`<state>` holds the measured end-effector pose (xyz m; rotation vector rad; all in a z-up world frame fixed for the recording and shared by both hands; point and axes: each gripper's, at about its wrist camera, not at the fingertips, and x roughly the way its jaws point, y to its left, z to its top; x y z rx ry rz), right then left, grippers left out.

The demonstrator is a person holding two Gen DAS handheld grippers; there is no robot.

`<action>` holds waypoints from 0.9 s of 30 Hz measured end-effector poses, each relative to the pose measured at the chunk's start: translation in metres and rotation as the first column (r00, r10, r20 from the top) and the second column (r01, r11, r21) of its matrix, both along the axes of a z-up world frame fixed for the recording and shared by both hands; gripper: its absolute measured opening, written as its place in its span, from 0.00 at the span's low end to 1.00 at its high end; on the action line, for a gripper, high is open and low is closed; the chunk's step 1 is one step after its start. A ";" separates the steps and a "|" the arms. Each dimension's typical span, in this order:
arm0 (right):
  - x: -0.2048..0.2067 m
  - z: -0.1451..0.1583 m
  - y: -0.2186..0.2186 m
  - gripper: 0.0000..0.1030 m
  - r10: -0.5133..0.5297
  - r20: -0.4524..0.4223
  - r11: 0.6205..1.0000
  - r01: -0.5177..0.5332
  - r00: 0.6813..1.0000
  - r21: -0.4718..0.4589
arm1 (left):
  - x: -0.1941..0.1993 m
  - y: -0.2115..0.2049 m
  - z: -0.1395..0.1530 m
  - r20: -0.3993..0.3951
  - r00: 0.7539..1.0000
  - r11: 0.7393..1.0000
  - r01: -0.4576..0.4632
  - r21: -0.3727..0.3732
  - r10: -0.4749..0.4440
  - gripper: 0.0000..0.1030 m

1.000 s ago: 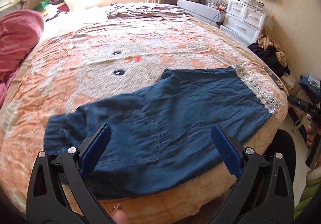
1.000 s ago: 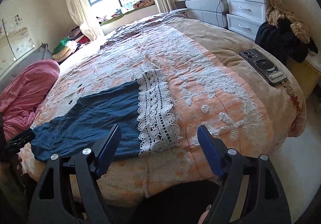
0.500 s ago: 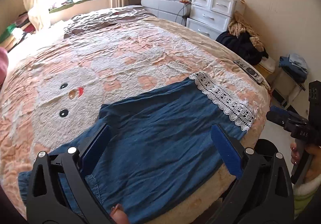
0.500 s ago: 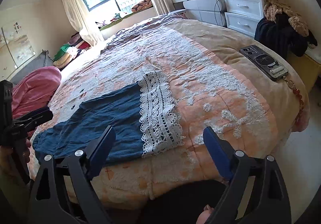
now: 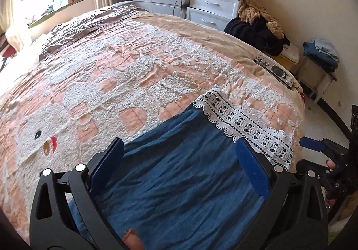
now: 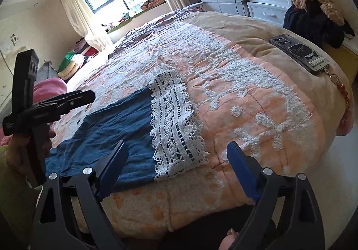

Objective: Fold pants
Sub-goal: 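Grasp the lace hem and denim leg with the left tool while the right tool grasps the lace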

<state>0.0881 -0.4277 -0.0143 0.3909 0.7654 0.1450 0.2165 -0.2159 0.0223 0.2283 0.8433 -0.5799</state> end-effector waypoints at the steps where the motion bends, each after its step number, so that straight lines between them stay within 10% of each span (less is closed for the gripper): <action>1: 0.001 -0.002 0.001 0.86 0.001 -0.002 1.000 -0.001 1.000 0.005 | 0.007 -0.005 -0.003 -0.006 1.000 1.000 0.008 0.004 -0.008 0.91; 21: 0.022 -0.029 0.011 0.70 0.017 -0.065 0.998 -0.013 0.998 0.063 | 0.086 -0.069 -0.066 -0.222 0.948 0.974 0.225 -0.039 -0.228 0.81; 27: 0.022 -0.029 0.011 0.51 0.000 -0.075 0.999 0.004 0.997 0.052 | 0.090 -0.079 -0.078 -0.304 0.918 0.967 0.247 -0.062 -0.254 0.55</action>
